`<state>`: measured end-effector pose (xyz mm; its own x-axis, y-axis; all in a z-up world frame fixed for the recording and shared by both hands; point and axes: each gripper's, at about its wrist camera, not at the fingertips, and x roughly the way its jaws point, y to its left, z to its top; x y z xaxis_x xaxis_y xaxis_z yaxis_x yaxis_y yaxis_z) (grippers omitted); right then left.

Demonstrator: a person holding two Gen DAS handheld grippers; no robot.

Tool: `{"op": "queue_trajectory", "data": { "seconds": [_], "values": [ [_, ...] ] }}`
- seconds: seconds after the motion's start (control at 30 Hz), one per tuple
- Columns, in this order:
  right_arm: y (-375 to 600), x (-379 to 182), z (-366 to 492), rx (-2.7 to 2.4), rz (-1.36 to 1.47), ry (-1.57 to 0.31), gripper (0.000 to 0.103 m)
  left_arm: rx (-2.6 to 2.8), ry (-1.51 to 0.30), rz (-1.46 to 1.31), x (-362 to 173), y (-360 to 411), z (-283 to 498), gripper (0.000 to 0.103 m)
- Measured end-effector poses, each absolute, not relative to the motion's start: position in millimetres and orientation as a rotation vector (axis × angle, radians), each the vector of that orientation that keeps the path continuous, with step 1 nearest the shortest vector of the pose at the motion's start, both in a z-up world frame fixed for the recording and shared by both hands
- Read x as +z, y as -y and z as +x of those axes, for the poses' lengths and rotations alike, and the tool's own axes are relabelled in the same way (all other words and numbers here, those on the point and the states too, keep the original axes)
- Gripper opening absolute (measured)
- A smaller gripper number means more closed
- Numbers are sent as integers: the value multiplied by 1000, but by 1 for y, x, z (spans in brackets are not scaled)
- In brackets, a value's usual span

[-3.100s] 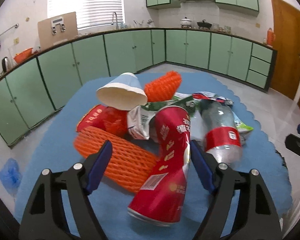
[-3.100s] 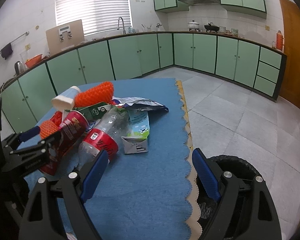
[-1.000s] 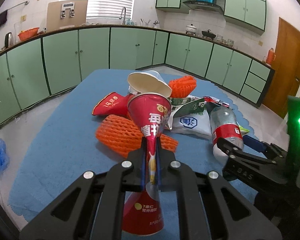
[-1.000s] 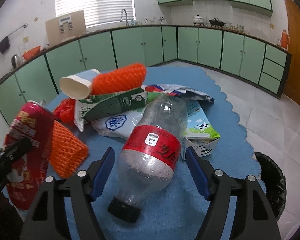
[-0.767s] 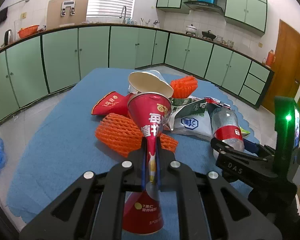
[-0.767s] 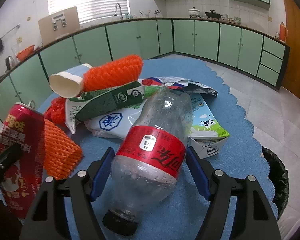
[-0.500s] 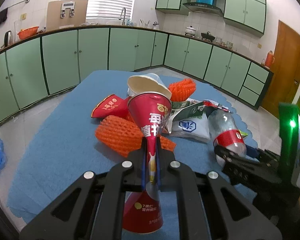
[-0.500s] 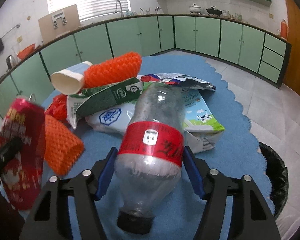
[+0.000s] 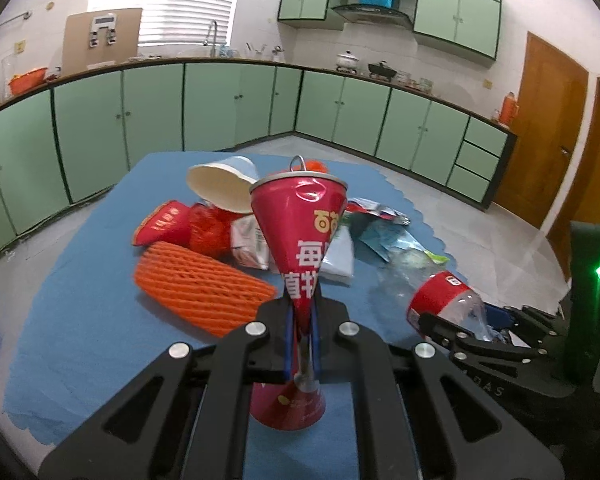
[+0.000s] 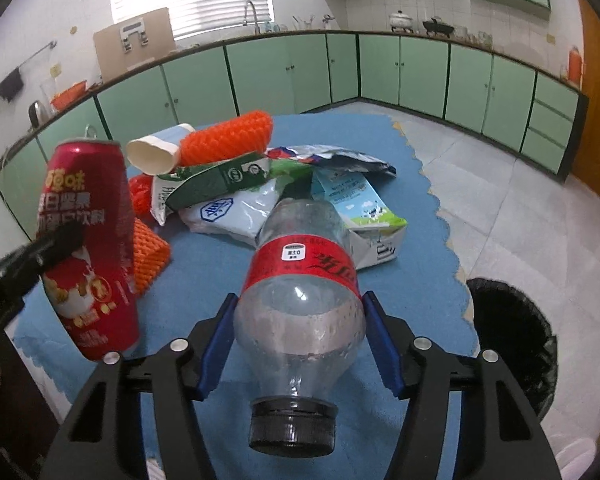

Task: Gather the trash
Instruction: 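Lift the red cone cup and plastic bottle and carry both over the black bin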

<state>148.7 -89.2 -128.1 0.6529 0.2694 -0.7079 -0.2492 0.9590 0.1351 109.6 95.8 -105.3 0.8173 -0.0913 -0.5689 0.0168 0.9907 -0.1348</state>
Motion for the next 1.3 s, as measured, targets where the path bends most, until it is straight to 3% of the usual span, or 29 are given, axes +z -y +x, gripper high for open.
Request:
{"op": "queue_trajectory", "data": {
  "seconds": [0.2, 0.4, 0.43, 0.47, 0.97, 1.3],
  "values": [
    [92, -140, 161, 287, 53, -840, 62, -49, -628, -113, -113, -92, 113, 5],
    [89, -146, 177, 268, 78, -862, 74, -38, -635, -118, -115, -96, 116, 5],
    [89, -148, 179, 267, 78, -869, 72, -37, -636, -120, -115, -96, 117, 5],
    [89, -151, 181, 282, 91, -886, 61, -36, -636, -121, -115, -97, 117, 5],
    [124, -96, 151, 312, 99, -737, 60, -105, -600, -98, -96, -74, 120, 4],
    [225, -69, 134, 97, 165, -645, 61, -312, -545, -60, -80, 9, 141, 4]
  ]
}}
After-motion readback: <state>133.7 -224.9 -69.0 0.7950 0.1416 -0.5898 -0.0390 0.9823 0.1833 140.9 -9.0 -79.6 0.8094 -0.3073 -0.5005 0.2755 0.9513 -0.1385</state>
